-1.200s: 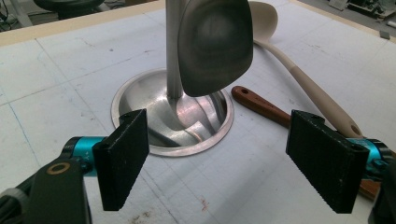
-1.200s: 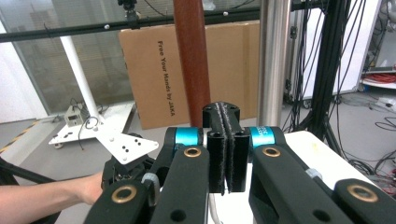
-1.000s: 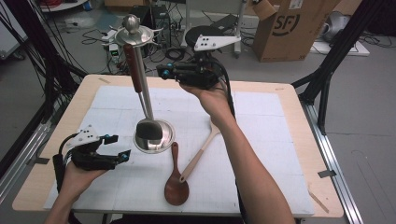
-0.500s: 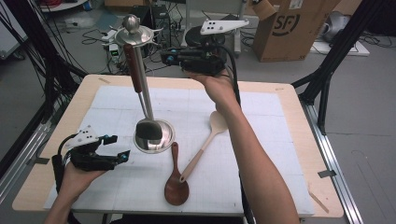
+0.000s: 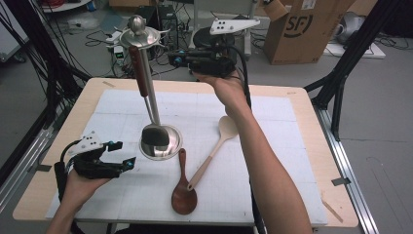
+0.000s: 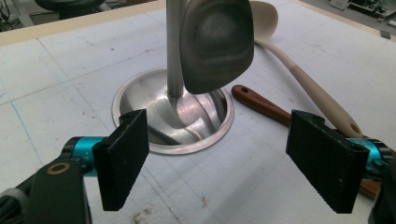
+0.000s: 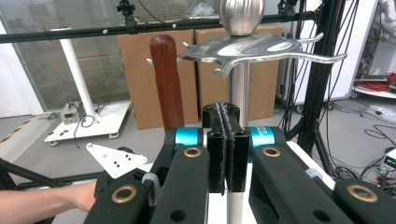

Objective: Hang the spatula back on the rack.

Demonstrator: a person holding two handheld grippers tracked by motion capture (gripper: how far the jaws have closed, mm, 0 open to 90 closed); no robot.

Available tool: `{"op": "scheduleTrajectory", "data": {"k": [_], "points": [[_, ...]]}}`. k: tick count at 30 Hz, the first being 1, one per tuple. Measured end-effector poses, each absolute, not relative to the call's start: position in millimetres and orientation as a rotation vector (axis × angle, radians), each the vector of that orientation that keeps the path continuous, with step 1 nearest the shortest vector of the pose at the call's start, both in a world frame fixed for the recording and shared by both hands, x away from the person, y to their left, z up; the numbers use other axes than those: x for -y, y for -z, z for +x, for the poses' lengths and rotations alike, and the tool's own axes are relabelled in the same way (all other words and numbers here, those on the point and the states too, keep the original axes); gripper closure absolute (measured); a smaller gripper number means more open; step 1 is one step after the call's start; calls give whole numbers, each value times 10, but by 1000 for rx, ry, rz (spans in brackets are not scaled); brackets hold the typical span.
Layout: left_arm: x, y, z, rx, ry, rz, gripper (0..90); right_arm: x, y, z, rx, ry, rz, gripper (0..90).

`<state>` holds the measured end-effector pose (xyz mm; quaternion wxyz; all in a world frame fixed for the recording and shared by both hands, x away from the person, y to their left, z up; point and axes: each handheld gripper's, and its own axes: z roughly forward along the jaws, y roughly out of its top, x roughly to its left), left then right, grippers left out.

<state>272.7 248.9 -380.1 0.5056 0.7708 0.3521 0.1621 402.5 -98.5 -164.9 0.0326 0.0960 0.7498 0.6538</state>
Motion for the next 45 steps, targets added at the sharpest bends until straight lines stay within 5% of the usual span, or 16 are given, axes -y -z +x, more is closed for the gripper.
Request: {"op": "scheduleTrajectory", "data": {"k": [45], "points": [[-2488,3810,2739,-855,-386,1858,220,989,1583,4029,-2334,-1982,251,892]]}}
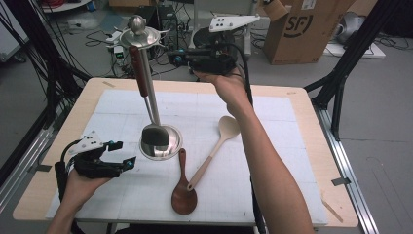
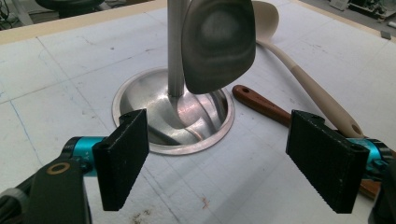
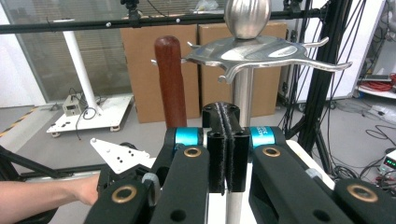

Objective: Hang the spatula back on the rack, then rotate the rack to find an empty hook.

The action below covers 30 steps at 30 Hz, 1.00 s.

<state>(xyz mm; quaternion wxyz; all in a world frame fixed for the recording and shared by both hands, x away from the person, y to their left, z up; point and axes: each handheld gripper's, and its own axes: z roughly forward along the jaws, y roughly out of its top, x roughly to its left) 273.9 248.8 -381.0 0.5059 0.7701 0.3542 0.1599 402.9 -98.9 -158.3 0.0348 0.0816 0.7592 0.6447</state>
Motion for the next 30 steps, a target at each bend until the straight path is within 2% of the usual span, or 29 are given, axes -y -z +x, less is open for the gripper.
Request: {"op": "scheduleTrajectory", "data": {"k": [30], "points": [[-2494,3809,2740,-849,-383,1853,220,1069,1531,4108,-2319,-1980,233,892]]}}
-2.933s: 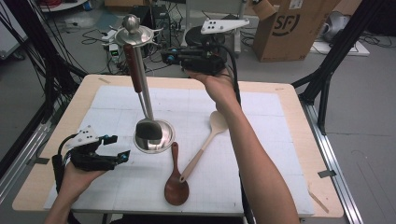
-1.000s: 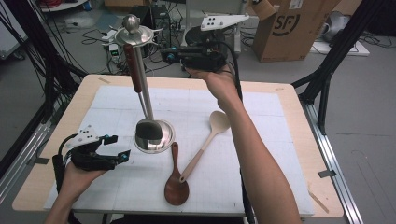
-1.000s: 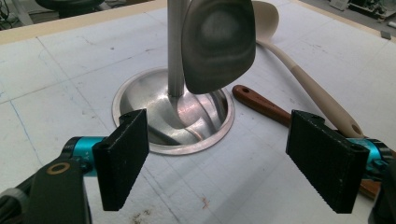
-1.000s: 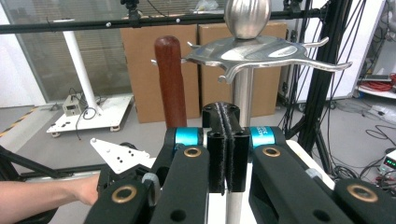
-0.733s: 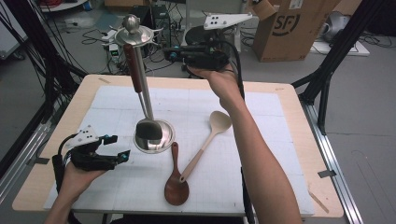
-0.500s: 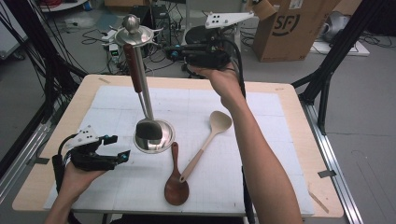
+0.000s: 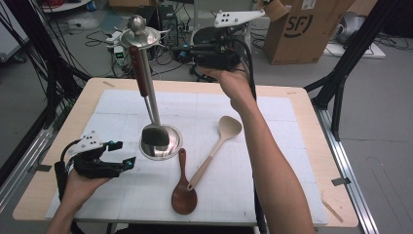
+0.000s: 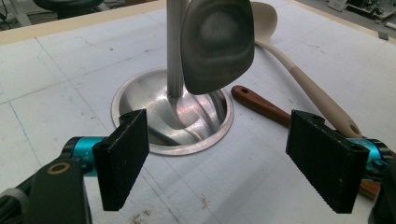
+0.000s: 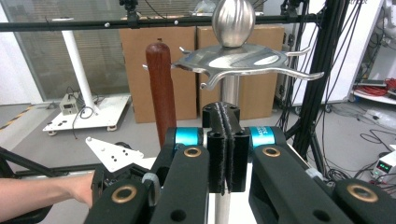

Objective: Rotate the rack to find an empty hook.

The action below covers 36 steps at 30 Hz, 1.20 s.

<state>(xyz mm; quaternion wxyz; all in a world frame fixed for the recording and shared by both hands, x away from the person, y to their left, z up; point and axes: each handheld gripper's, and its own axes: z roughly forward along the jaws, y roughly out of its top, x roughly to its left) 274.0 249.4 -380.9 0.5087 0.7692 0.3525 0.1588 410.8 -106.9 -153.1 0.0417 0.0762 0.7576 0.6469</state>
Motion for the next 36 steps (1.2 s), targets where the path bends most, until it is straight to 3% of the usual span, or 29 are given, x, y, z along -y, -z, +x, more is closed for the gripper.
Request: {"op": "scheduleTrajectory", "data": {"k": [36], "points": [[-2533,3803,2755,-859,-388,1846,220,789,1452,4006,-2332,-2002,126,892]]}}
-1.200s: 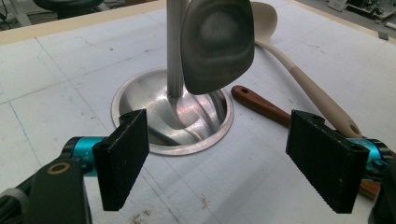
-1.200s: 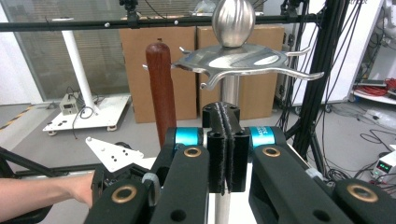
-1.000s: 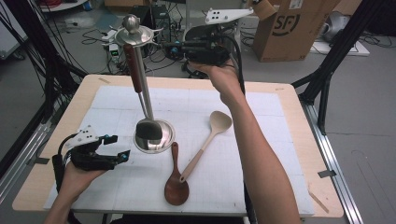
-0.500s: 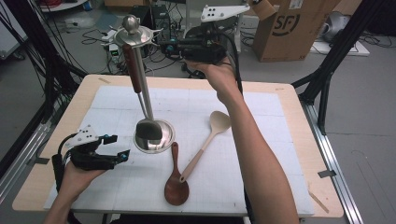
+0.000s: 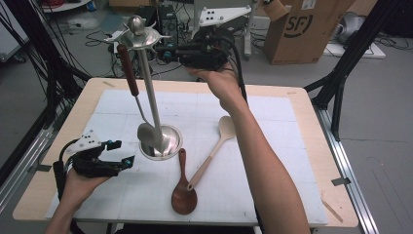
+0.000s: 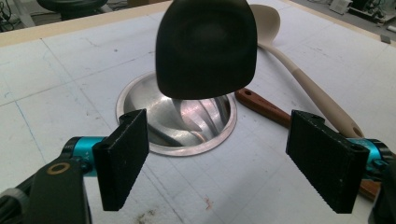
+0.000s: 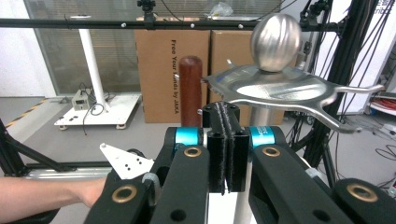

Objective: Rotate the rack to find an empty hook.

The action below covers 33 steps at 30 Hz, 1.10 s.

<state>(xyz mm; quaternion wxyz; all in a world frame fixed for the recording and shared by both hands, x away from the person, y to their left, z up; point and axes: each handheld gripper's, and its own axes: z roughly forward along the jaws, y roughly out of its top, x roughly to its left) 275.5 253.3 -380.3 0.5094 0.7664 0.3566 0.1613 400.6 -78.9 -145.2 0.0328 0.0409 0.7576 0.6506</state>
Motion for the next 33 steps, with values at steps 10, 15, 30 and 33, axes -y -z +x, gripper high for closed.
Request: {"op": "scheduleTrajectory", "data": {"k": [10,15,30,33], "points": [[-2563,3799,2748,-869,-396,1838,219,640,1461,3915,-2329,-2005,116,892],[-2553,3802,2747,-867,-395,1843,219,586,1464,3882,-2325,-2003,115,892],[-2554,3796,2738,-863,-399,1840,218,494,1474,3857,-2326,-2000,120,892],[-2556,3798,2738,-862,-398,1845,218,525,1477,3847,-2333,-1991,104,892]]}}
